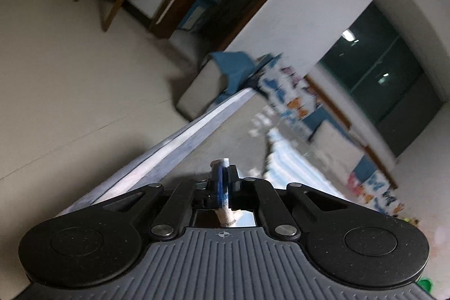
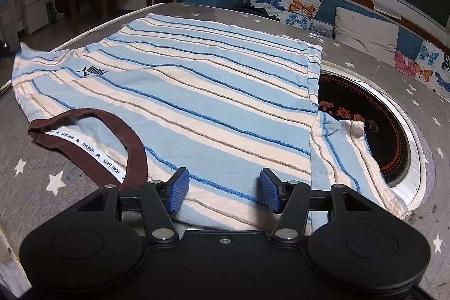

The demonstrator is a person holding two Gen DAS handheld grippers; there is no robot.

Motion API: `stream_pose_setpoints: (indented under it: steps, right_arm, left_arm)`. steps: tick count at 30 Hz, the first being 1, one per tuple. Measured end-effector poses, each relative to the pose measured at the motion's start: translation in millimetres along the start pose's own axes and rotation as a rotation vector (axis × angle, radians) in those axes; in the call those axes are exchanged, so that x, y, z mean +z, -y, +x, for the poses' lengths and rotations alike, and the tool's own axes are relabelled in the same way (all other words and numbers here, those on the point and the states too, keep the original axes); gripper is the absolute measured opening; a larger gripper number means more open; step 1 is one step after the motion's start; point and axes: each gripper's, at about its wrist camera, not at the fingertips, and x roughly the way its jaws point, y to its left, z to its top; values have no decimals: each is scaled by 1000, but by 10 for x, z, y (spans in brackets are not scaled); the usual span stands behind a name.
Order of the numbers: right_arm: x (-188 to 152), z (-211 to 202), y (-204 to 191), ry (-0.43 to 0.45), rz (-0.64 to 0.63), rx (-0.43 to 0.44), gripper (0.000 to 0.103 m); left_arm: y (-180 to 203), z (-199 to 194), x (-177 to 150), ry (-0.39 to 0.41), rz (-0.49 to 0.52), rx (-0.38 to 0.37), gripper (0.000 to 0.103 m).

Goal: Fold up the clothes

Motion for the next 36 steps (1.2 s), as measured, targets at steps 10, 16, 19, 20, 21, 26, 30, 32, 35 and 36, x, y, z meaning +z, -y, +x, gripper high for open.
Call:
stream_pose_setpoints:
  steps: [10, 16, 19, 20, 21, 26, 30, 32, 35, 36]
  right_arm:
    - [170, 49, -18, 33, -26, 17, 59]
    - [236, 36, -85, 45, -41, 23, 59]
    - [253, 39, -99, 46, -42, 27, 59]
    - [261, 39, -110, 48, -45, 30, 59]
    - [277, 37, -120, 50, -48, 35, 59]
    - [416, 51, -185, 69, -58, 82, 59]
    - [550, 97, -320, 84, -78, 151, 59]
    - [615, 139, -401, 93, -88, 180, 59]
    - [706, 220, -553, 103, -115, 215, 59]
    - [736, 249, -608, 104, -120, 229, 59]
  left_arm:
    - [754, 54, -207, -80, 211, -264, 4]
    - [1060, 275, -564, -227, 320, -371, 4]
    - [1098, 428, -753, -340, 366, -372, 5]
    - [1093, 465, -797, -373, 379, -369, 5]
    - [1090, 505, -868, -420, 401, -353, 5]
    - [1046, 424, -928, -430, 503, -354, 9]
    - [877, 371, -771, -370, 468, -308, 9]
    - [791, 391, -722, -368, 445, -280, 9]
    - [720, 436, -652, -376, 440, -246, 9]
    - [688, 471, -651, -389, 440, -232, 9]
